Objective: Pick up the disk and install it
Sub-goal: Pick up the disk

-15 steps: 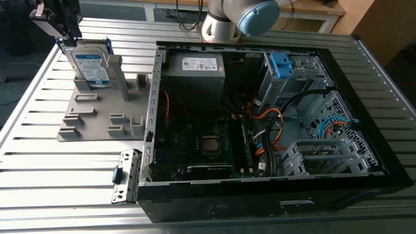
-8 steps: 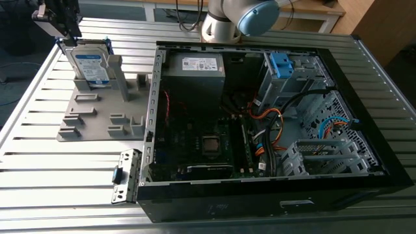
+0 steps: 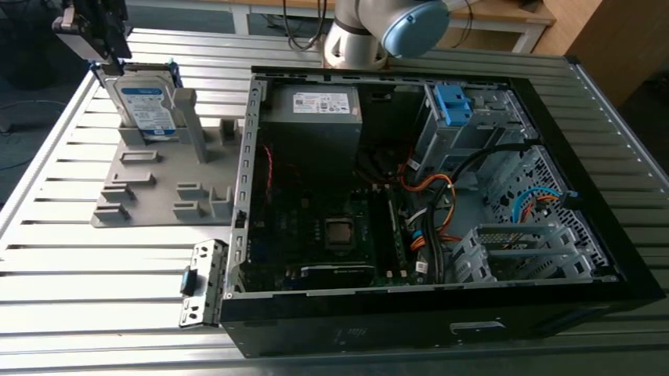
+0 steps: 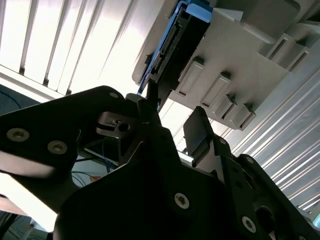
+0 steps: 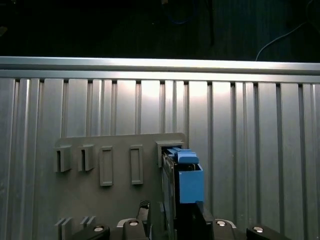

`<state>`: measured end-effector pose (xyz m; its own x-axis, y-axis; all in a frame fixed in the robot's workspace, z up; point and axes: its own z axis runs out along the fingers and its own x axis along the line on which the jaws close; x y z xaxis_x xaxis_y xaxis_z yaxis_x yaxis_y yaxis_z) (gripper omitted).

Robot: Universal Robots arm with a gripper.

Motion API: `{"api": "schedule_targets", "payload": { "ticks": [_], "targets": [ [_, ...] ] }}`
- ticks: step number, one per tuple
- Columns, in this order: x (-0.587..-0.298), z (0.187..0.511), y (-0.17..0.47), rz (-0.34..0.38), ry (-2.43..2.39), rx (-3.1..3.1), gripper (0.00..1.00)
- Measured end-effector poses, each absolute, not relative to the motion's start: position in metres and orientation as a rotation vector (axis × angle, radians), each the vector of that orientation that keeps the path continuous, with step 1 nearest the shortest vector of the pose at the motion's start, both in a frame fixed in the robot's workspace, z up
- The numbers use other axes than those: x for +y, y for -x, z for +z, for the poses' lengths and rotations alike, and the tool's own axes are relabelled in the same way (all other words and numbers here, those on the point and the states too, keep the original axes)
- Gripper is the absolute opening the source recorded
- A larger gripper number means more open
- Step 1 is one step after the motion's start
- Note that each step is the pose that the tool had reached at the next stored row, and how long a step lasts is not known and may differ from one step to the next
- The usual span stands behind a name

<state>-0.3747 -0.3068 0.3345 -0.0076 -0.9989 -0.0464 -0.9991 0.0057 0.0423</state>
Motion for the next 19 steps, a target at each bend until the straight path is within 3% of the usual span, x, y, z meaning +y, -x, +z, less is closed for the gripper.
{"api": "schedule_targets", "payload": {
  "ticks": [2,3,19],
  "targets": [
    [-0.3068,0.3344,0.3747,0.098,2.211,2.225,0.48],
    [-0.3068,0.3345,0.3747,0.098,2.211,2.225,0.54],
    [-0.2970,0.3278,0.3804,0.104,2.272,2.159,0.54]
  ]
}}
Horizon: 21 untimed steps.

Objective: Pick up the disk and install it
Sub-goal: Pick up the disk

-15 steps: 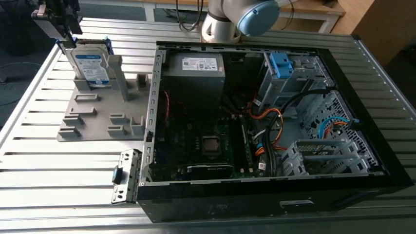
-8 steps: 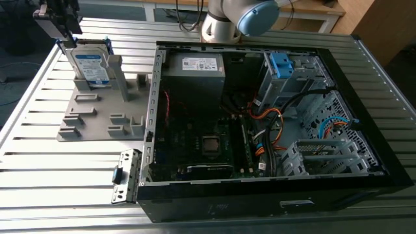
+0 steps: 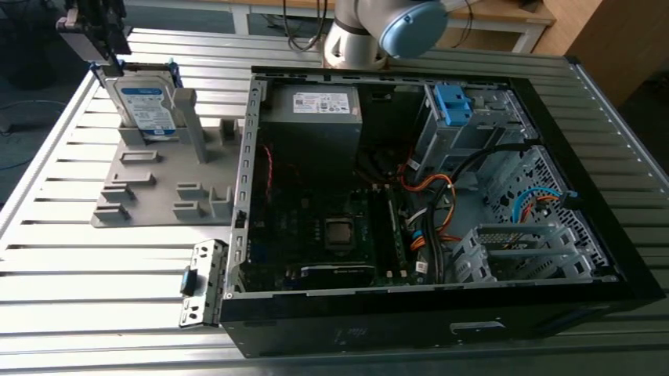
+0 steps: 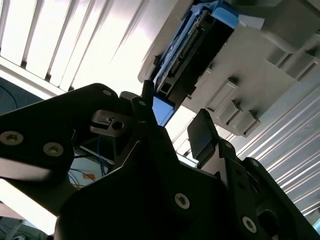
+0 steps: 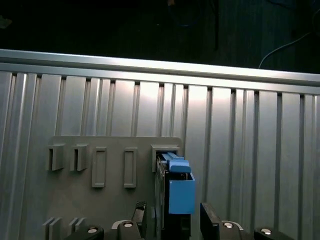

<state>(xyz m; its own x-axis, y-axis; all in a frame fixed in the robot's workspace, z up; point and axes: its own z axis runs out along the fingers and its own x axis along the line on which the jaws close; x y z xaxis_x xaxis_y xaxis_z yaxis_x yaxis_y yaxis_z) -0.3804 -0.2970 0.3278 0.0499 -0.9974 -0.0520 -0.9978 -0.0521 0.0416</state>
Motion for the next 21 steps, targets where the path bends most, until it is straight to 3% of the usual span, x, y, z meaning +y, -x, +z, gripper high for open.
{"api": "schedule_targets", "payload": {
  "ticks": [21],
  "targets": [
    [-0.292,0.291,0.382,0.105,2.285,2.145,0.54]
  ]
}}
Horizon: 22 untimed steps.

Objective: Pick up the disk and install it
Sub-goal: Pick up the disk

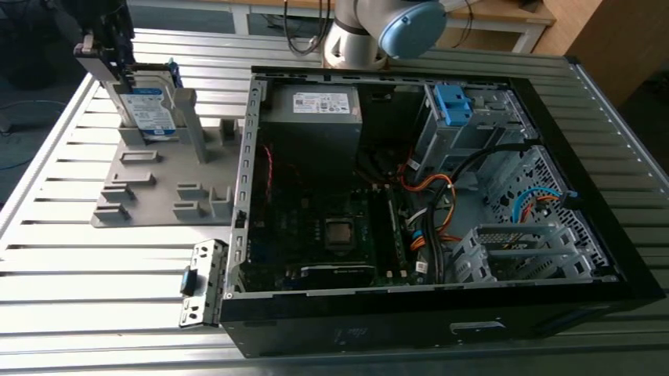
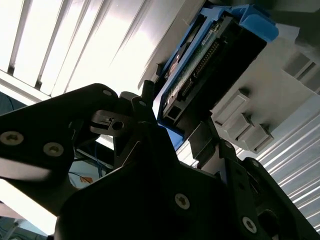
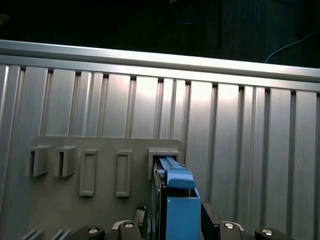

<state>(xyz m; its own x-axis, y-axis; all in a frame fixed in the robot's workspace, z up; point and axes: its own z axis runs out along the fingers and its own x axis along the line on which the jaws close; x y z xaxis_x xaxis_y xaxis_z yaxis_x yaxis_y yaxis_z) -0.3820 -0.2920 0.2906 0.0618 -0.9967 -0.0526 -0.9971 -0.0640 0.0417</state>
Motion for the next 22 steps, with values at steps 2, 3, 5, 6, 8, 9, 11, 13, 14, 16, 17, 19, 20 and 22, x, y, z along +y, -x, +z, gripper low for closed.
{"api": "schedule_targets", "payload": {
  "ticks": [2,3,5,6,8,9,11,13,14,16,17,19,20,22],
  "targets": [
    [-0.2920,0.2870,0.3820,0.105,2.285,2.145,0.54],
    [-0.2920,0.2852,0.3820,0.105,2.285,2.145,0.54],
    [-0.2920,0.2839,0.3820,0.105,2.285,2.145,0.54],
    [-0.2920,0.2839,0.3820,0.105,2.285,2.145,0.54],
    [-0.2920,0.2839,0.3820,0.105,2.285,2.145,0.54],
    [-0.2920,0.2838,0.3820,0.105,2.285,2.145,0.54],
    [-0.2920,0.2837,0.3820,0.105,2.285,2.145,0.54],
    [-0.2920,0.2837,0.3820,0.105,2.285,2.145,0.53],
    [-0.2920,0.2837,0.3820,0.105,2.285,2.145,0.47],
    [-0.2920,0.2837,0.3820,0.105,2.285,2.146,0.41],
    [-0.2920,0.2836,0.3820,0.105,2.285,2.145,0.36],
    [-0.2920,0.2835,0.3820,0.105,2.285,2.145,0.36],
    [-0.2920,0.2835,0.3820,0.105,2.285,2.145,0.36],
    [-0.2920,0.2835,0.3820,0.105,2.285,2.145,0.36]
  ]
}}
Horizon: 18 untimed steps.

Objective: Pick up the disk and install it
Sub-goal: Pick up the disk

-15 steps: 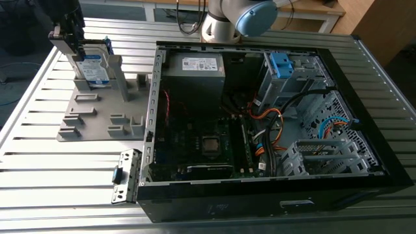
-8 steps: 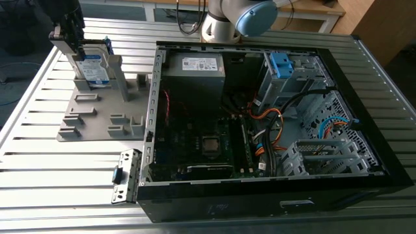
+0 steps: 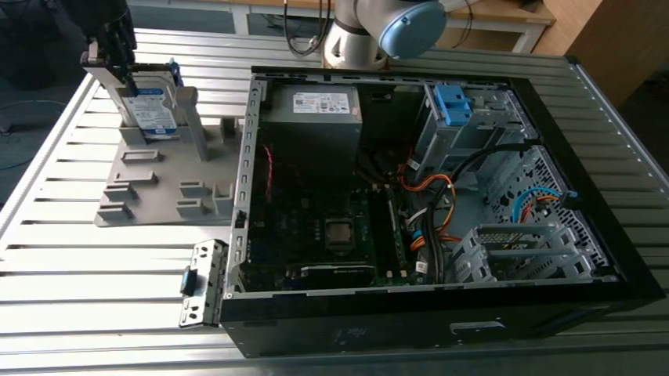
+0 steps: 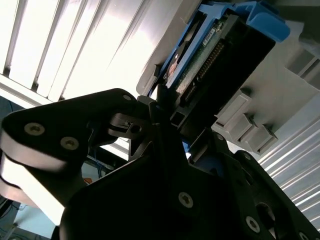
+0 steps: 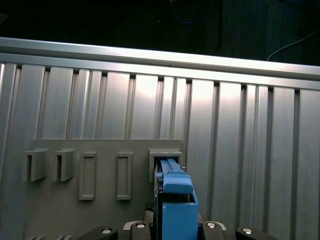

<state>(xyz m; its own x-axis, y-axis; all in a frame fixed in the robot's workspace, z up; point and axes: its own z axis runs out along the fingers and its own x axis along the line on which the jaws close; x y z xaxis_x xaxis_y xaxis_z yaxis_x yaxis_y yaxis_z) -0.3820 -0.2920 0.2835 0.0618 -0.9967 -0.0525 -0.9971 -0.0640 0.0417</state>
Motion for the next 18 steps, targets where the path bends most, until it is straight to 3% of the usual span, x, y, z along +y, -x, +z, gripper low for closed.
{"api": "schedule_targets", "payload": {
  "ticks": [18],
  "targets": [
    [-0.2920,0.2910,0.3820,0.104,2.285,2.145,0.36]
  ]
}}
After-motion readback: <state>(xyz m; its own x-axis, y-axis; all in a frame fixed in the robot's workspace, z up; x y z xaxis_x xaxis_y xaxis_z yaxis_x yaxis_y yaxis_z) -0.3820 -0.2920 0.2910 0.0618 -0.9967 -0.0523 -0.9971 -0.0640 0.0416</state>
